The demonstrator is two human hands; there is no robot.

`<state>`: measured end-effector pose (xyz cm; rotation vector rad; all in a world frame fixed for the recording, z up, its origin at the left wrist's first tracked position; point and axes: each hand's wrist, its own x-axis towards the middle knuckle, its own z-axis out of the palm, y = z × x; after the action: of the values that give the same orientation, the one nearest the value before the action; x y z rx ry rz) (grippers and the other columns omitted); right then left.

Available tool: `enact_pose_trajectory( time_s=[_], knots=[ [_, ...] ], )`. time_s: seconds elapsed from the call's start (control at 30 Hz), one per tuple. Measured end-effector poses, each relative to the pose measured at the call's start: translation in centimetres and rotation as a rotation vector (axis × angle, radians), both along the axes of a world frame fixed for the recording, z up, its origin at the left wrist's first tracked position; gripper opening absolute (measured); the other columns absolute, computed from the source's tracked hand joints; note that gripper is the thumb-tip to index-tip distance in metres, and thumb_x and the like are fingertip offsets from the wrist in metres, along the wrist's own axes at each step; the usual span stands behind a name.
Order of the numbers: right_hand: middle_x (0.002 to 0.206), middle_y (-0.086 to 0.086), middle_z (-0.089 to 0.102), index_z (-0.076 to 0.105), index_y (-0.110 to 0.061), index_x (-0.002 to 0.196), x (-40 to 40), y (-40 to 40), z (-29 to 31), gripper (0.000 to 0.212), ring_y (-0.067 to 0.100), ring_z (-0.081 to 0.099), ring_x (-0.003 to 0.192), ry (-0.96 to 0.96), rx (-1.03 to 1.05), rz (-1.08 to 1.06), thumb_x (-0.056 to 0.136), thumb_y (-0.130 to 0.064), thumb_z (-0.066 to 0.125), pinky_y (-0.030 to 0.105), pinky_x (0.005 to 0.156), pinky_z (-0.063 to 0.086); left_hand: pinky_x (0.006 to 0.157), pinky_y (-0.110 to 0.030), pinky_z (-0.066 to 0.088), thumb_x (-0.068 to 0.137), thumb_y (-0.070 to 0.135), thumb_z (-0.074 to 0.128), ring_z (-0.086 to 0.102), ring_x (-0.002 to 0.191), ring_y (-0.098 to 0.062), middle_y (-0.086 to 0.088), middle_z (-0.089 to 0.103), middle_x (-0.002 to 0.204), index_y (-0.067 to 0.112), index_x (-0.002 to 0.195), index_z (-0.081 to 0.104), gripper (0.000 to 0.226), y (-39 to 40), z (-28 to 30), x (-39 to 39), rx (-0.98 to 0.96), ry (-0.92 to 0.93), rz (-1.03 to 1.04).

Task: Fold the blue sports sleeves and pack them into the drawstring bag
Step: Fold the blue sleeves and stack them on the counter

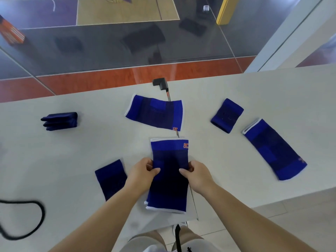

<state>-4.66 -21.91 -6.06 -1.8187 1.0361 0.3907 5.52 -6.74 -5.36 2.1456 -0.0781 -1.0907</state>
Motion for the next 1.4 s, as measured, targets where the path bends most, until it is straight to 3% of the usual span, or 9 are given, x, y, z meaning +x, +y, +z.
enact_pose_trajectory(
  time_s=[0.23, 0.37, 0.5, 0.67, 0.9, 1.0, 1.17, 1.3, 1.4],
  knots=[
    [0.098, 0.009, 0.069, 0.057, -0.015, 0.09, -0.6, -2.4, 2.6, 0.008, 0.027, 0.067, 0.095, -0.189, 0.215, -0.126, 0.089, -0.018, 0.064, 0.044, 0.084, 0.057, 0.084, -0.046, 0.056, 0.089, 0.023, 0.062, 0.068, 0.088, -0.026, -0.009, 0.07, 0.095, 0.014, 0.092, 0.058, 0.01, -0.6, 1.4, -0.3, -0.172, 0.064, 0.231],
    [0.096, 0.009, 0.071, 0.043, -0.017, 0.118, -1.1, -3.7, 4.5, 0.039, 0.024, 0.068, 0.091, -0.288, 0.325, -0.235, 0.087, -0.014, 0.067, 0.039, 0.08, 0.058, 0.081, -0.042, 0.058, 0.09, 0.021, 0.06, 0.068, 0.083, -0.027, -0.012, 0.071, 0.09, 0.02, 0.102, 0.054, 0.013, -1.2, 2.8, -1.0, -0.256, 0.014, 0.29],
    [0.103, -0.002, 0.069, 0.045, -0.033, 0.125, -1.6, -4.3, 5.9, 0.048, 0.017, 0.066, 0.095, -0.356, 0.179, 0.014, 0.087, -0.014, 0.067, 0.026, 0.078, 0.057, 0.083, -0.04, 0.057, 0.088, 0.02, 0.062, 0.067, 0.086, -0.024, -0.006, 0.07, 0.087, 0.04, 0.115, 0.051, 0.036, -1.8, 3.6, -2.0, -0.294, -0.098, 0.158],
    [0.118, -0.01, 0.055, 0.05, -0.025, 0.129, -1.7, -4.8, 7.0, 0.06, 0.011, 0.055, 0.109, -0.269, -0.098, 0.288, 0.076, -0.014, 0.076, 0.026, 0.09, 0.049, 0.088, -0.036, 0.055, 0.072, 0.01, 0.077, 0.062, 0.098, -0.012, 0.008, 0.062, 0.108, 0.03, 0.128, 0.05, 0.065, -2.5, 4.0, -3.3, -0.201, -0.211, 0.008],
    [0.093, -0.009, 0.048, 0.065, -0.021, 0.096, -2.3, -6.0, 8.0, 0.017, 0.008, 0.048, 0.09, -0.329, -0.345, 0.468, 0.081, -0.023, 0.072, 0.012, 0.066, 0.037, 0.084, -0.023, 0.047, 0.079, 0.019, 0.073, 0.05, 0.097, -0.008, 0.013, 0.047, 0.104, 0.033, 0.095, 0.058, 0.026, -2.9, 5.7, -4.6, -0.127, -0.501, -0.102],
    [0.103, -0.007, 0.054, 0.061, -0.019, 0.096, -2.6, -6.6, 8.3, 0.013, 0.008, 0.049, 0.096, -0.342, -0.189, 0.491, 0.086, -0.024, 0.067, 0.011, 0.066, 0.04, 0.089, -0.031, 0.051, 0.085, 0.022, 0.066, 0.049, 0.109, -0.007, 0.017, 0.051, 0.116, 0.032, 0.092, 0.058, 0.015, -2.5, 5.7, -4.5, -0.183, -0.395, -0.109],
    [0.092, -0.006, 0.064, 0.049, -0.029, 0.093, -3.1, -6.4, 7.2, 0.012, 0.01, 0.063, 0.084, -0.299, 0.065, 0.364, 0.091, -0.027, 0.06, 0.018, 0.06, 0.05, 0.078, -0.041, 0.058, 0.087, 0.029, 0.063, 0.066, 0.085, -0.016, 0.003, 0.067, 0.092, 0.037, 0.092, 0.054, 0.013, -2.0, 4.5, -4.8, -0.234, -0.226, -0.02],
    [0.096, -0.002, 0.065, 0.049, -0.027, 0.098, -3.3, -5.8, 4.6, 0.015, 0.015, 0.065, 0.086, -0.232, 0.073, 0.302, 0.09, -0.029, 0.062, 0.028, 0.066, 0.054, 0.08, -0.042, 0.057, 0.084, 0.027, 0.066, 0.065, 0.083, -0.017, 0.005, 0.065, 0.092, 0.038, 0.094, 0.052, 0.02, -2.0, 3.1, -5.5, -0.201, -0.202, 0.051],
    [0.093, -0.003, 0.061, 0.049, -0.023, 0.096, -3.2, -5.4, 2.6, 0.016, 0.015, 0.062, 0.084, -0.158, 0.021, 0.304, 0.089, -0.027, 0.062, 0.029, 0.063, 0.053, 0.081, -0.039, 0.057, 0.085, 0.02, 0.066, 0.064, 0.088, -0.016, 0.008, 0.059, 0.1, 0.029, 0.113, 0.051, 0.032, -1.7, 1.9, -6.0, -0.151, -0.177, 0.072]
  ],
)
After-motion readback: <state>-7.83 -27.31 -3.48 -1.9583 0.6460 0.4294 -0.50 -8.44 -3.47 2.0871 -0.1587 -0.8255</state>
